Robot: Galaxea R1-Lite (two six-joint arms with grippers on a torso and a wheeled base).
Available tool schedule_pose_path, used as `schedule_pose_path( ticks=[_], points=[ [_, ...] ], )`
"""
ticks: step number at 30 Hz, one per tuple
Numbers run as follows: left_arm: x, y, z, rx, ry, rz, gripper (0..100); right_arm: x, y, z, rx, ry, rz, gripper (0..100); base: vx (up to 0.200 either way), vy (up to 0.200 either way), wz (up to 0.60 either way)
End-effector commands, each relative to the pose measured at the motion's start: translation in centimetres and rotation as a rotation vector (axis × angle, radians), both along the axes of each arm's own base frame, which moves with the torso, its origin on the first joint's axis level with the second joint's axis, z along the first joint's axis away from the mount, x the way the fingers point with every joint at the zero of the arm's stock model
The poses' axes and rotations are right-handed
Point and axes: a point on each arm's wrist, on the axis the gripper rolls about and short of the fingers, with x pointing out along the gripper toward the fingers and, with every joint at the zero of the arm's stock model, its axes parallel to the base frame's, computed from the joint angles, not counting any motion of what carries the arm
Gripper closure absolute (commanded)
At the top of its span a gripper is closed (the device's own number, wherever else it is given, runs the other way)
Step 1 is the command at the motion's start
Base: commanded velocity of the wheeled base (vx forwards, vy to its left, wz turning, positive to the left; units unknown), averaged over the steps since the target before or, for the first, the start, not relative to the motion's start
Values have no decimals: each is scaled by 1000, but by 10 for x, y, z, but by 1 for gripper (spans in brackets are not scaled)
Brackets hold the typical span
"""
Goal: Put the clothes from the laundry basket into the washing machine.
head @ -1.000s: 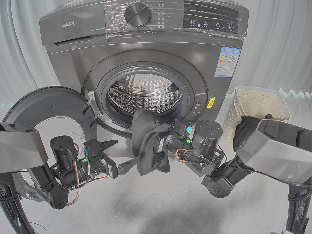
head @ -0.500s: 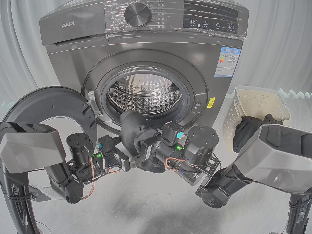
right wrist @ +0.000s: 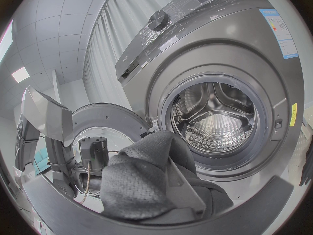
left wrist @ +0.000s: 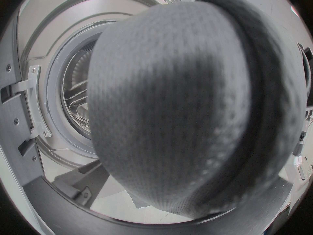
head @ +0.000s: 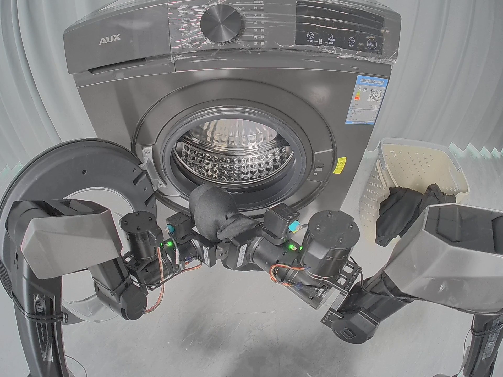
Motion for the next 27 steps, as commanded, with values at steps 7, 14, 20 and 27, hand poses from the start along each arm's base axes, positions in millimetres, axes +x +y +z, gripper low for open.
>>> schedule_pose_path(
  ticks=[7, 14, 20, 27],
  points=[
    [8, 15, 0, -12, 1, 67, 100, 2, -15, -5, -29, 26, -31, 100, 0, 0, 0],
    [1, 23, 22, -55, -21, 86, 100, 5, -25, -17, -72, 65, -61, 100, 0, 0, 0],
    [-5, 22, 31, -64, -35, 78, 100, -1, -25, -26, -97, 84, -47, 100, 0, 0, 0],
    [-7, 23, 38, -82, -44, 93, 100, -6, -29, -35, -131, 109, -46, 100, 0, 0, 0]
  ],
)
